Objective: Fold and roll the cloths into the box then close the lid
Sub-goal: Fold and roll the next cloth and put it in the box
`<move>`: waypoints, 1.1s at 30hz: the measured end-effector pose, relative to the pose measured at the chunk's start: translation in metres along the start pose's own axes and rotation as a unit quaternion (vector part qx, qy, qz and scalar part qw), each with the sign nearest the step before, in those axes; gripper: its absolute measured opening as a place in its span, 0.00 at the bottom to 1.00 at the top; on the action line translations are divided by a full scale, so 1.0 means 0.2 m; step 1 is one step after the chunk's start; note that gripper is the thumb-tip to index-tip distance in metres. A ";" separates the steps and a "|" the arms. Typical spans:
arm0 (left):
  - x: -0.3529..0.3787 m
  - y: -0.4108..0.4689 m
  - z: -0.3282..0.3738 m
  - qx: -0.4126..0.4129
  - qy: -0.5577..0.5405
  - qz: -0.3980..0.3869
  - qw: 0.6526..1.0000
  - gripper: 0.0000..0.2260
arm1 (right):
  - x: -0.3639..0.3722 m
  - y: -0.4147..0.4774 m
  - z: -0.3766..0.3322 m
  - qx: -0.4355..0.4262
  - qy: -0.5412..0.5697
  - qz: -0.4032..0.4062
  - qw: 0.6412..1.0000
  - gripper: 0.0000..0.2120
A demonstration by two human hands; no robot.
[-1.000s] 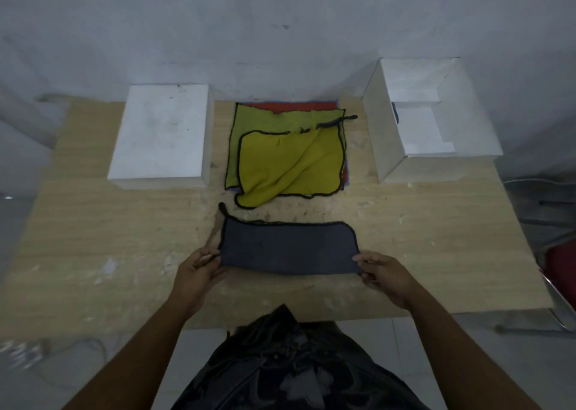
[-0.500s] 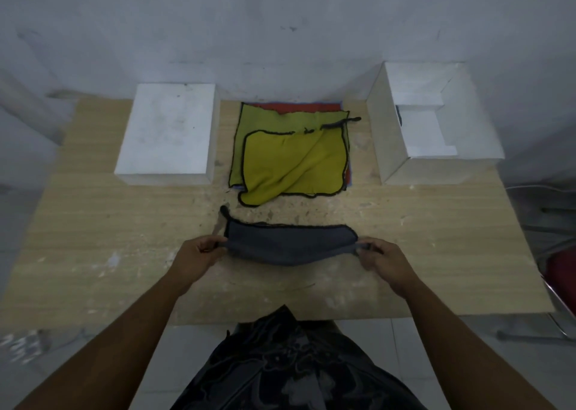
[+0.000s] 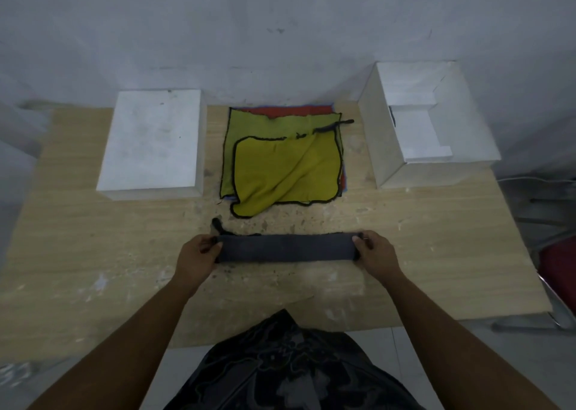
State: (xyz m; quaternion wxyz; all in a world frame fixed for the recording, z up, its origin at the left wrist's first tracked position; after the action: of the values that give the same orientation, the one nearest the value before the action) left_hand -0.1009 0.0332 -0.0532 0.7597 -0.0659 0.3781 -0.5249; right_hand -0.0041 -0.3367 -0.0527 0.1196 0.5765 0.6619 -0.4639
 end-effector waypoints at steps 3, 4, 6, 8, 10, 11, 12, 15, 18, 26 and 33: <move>0.00 0.02 0.00 0.013 0.051 0.022 0.998 0.13 | 0.01 -0.01 -0.01 0.016 -0.023 0.030 0.999 0.12; 0.00 0.02 0.00 0.012 0.063 0.030 0.998 0.12 | 0.02 -0.01 -0.01 0.030 -0.028 0.038 0.998 0.15; 0.00 0.03 0.04 0.051 0.112 0.059 0.991 0.08 | 0.04 -0.01 0.00 0.062 -0.030 0.033 0.997 0.19; 0.03 0.02 0.11 0.103 0.151 0.082 0.980 0.05 | 0.06 -0.01 0.01 0.102 -0.004 0.016 0.995 0.22; 0.10 -0.02 0.21 0.118 0.117 0.052 0.985 0.02 | 0.08 0.00 0.03 0.149 0.044 0.013 0.988 0.21; 0.15 -0.04 0.23 0.119 0.089 0.024 0.989 0.05 | 0.09 0.00 0.04 0.171 0.076 0.009 0.982 0.19; 0.21 -0.06 0.25 0.120 0.061 -0.013 0.991 0.07 | 0.09 0.00 0.04 0.188 0.118 -0.003 0.975 0.16; 0.40 -0.09 0.30 0.127 0.041 -0.148 0.980 0.11 | 0.11 -0.02 0.03 0.238 0.238 -0.077 0.939 0.11; 0.55 -0.13 0.37 0.095 -0.013 -0.230 0.968 0.11 | 0.10 -0.03 -0.02 0.230 0.272 -0.099 0.929 0.14; 0.81 -0.14 0.45 -0.078 -0.158 -0.286 0.942 0.13 | 0.14 -0.10 -0.19 0.109 0.231 -0.161 0.953 0.15; 0.77 -0.12 0.42 -0.063 -0.163 -0.261 0.950 0.10 | 0.28 -0.15 -0.24 0.040 0.086 -0.185 0.978 0.20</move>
State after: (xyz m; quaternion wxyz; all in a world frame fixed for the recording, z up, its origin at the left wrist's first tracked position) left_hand -0.0394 -0.1330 -0.0604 0.6419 -0.2942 0.2510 -0.6621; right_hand -0.0300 -0.2606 -0.0504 -0.0484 0.4860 0.7459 -0.4529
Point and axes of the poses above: each hand's wrist, its own y-axis towards the middle knuckle, its own x-axis out of the palm, z = x × y, the point moved 5 cm from there along y, towards the middle knuckle, and after that the axes turned 6 degrees about x, right-handed, at the moved point
